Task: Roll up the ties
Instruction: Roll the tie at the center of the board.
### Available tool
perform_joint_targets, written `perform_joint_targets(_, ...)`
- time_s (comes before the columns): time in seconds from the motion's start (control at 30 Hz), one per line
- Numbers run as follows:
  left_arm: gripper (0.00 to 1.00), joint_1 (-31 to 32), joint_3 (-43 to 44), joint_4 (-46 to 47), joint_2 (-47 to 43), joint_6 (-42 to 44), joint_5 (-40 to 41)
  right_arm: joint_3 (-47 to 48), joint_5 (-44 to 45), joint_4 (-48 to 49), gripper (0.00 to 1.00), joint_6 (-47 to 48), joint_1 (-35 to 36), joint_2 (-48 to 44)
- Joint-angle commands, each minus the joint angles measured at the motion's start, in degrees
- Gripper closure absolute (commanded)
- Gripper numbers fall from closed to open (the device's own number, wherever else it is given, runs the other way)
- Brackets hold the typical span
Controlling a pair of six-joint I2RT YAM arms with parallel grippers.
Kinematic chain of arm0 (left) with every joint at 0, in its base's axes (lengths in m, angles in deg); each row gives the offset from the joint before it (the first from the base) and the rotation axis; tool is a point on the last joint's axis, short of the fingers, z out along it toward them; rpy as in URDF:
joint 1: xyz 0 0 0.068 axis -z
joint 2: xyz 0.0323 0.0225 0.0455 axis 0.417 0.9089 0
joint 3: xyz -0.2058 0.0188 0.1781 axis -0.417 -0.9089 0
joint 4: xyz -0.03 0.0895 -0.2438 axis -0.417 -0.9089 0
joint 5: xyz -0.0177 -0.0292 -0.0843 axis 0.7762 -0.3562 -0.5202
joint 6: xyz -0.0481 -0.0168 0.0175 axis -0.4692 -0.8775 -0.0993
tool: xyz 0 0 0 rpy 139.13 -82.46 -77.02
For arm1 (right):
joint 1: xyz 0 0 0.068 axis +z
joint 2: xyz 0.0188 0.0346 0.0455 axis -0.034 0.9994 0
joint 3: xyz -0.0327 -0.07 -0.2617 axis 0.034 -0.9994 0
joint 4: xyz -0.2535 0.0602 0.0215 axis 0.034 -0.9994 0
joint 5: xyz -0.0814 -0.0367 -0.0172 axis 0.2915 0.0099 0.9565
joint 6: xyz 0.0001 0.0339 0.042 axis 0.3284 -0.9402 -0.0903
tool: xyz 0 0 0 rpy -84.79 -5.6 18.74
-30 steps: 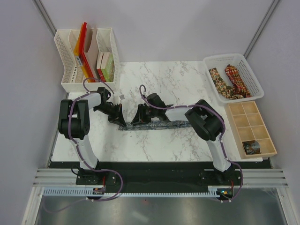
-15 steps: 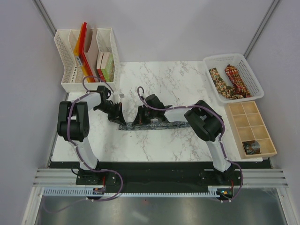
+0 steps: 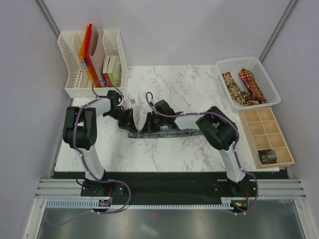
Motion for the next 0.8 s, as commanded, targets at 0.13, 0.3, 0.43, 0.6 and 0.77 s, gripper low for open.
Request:
perform_joint_targets(0.13,0.98,1.6,2.8,4.4,1.6,-5.2,-0.6,1.5,0.6,-0.9,1.00,1.1,0.4,0.1)
perform_joint_targets(0.3,0.98,1.9,1.4,5.8,3.2,-5.9,-0.1,1.4,-0.2,-0.4,0.95,1.2,0.5,-0.5)
perform_joint_targets(0.43,0.98,2.1,1.1,6.1,3.2,-6.1,0.7,0.7,-1.9,1.1,0.83,0.3,0.3,-2.4)
perform_joint_targets(0.6,0.98,2.0,0.7,6.1,2.8,-6.5,1.4,0.0,-3.3,1.9,0.69,-0.5,0.2,-6.2)
perform_joint_targets(0.77,0.98,2.1,0.6,6.1,2.8,-6.6,1.4,1.1,-2.4,1.3,0.65,-1.1,0.8,-6.1)
